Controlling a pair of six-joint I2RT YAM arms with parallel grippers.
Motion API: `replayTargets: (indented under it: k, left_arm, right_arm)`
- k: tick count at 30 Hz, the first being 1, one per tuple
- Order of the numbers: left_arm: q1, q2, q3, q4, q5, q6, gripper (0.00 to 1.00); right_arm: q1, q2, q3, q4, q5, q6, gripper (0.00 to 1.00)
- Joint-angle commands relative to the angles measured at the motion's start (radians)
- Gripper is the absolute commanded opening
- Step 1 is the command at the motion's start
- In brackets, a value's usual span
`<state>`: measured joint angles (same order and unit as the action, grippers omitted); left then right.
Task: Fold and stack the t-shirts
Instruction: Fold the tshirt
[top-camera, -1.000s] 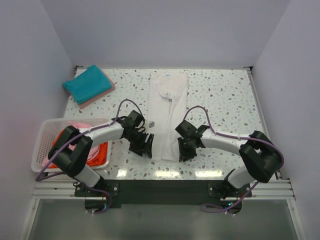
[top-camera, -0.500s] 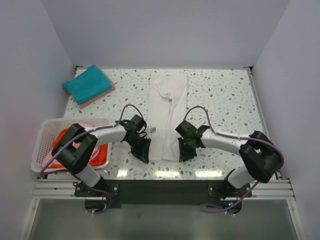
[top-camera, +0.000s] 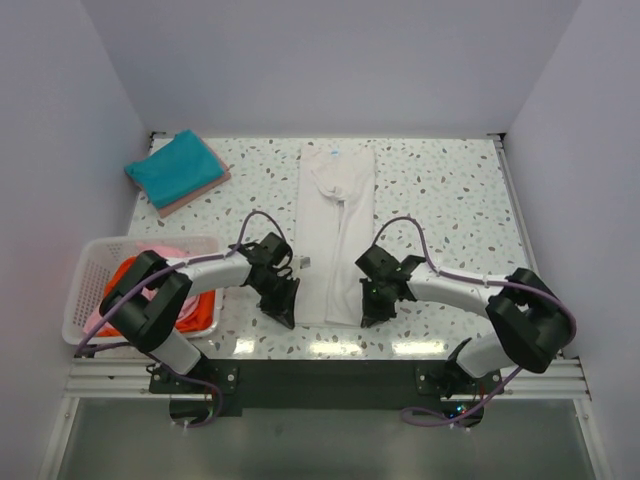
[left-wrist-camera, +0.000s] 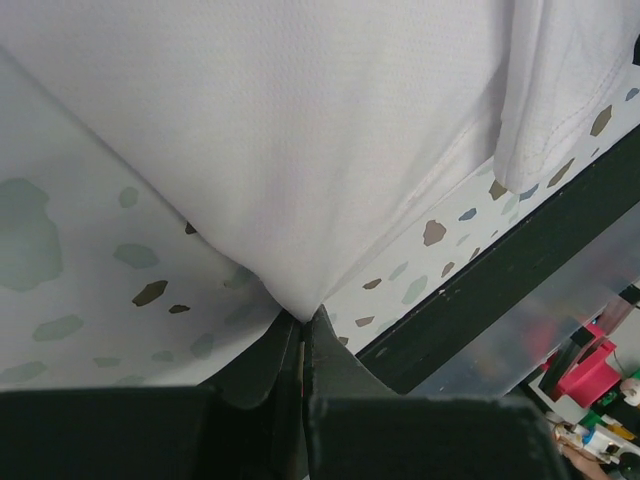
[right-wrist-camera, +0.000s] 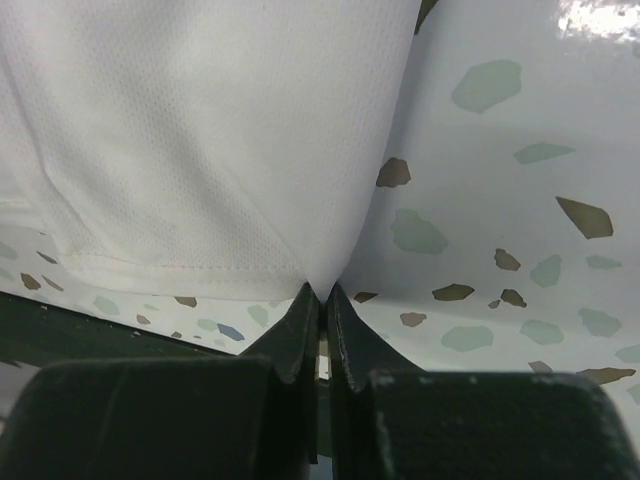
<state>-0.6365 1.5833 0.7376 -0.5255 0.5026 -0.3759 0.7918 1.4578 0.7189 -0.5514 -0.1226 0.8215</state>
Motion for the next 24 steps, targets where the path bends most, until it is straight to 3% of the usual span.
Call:
replayTargets:
  k: [1,13,24]
  left_arm:
    - [-0.003,-0.016,-0.027,-0.010,-0.124,0.012,0.00]
    - [-0.003,-0.104,0.012,-0.054,-0.141,0.003,0.00]
    - [0.012,-0.140,0.158,-0.130,-0.197,0.005,0.00]
  right_arm:
    - [0.003,-0.028,-0.039,-0.028,0.029,0.025,0.00]
    - [0.003,-0.076,-0.018,-0.094,0.043,0.031,0.00]
    - [0.001,-0.143,0.171,-0.277,0.151,0.039,0.00]
